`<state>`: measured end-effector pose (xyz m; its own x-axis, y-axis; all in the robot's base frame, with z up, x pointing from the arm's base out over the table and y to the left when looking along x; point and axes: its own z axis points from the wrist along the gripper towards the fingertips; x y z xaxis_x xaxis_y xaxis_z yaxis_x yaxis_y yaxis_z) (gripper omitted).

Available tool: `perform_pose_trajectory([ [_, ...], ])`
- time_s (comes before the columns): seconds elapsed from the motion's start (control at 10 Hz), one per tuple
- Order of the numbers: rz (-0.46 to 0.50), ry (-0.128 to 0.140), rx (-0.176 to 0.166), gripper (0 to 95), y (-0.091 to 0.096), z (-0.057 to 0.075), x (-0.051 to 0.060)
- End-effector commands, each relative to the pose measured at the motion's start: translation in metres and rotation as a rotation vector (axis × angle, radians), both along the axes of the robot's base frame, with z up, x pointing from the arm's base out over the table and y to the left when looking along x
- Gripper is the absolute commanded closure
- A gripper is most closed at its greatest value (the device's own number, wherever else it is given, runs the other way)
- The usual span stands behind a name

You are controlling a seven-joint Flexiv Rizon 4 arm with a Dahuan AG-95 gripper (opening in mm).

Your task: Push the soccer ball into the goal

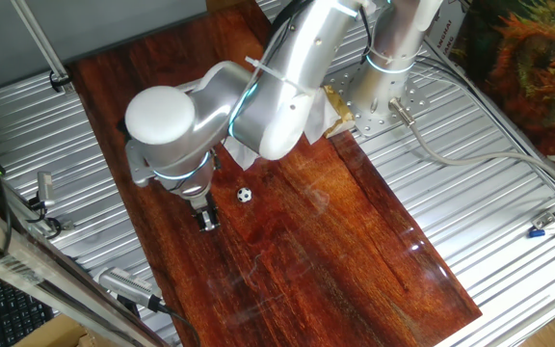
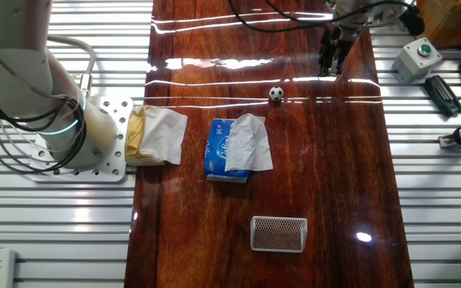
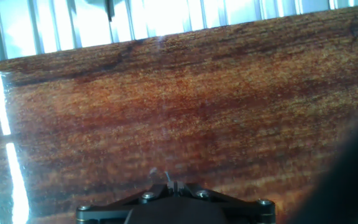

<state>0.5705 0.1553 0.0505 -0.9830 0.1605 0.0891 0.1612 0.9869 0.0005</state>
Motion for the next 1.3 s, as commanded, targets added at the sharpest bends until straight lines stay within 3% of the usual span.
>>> perform_pose_trajectory([
  [0.1, -0.007, -0.002, -0.004, 95.0, 0.006, -0.013, -0.013],
  [0.6, 0.013, 0.037, 0.029, 95.0, 0.001, -0.022, -0.052],
  [0.8, 0.016, 0.038, 0.043, 95.0, 0.0, -0.024, -0.061],
  [1.0, 0.014, 0.062, 0.061, 95.0, 0.001, -0.026, -0.069],
  [1.1, 0.004, 0.06, 0.055, 95.0, 0.003, -0.027, -0.072],
  [1.2, -0.001, 0.041, 0.027, 95.0, 0.005, -0.027, -0.077],
  [1.3, -0.005, 0.028, 0.021, 95.0, 0.006, -0.027, -0.082],
])
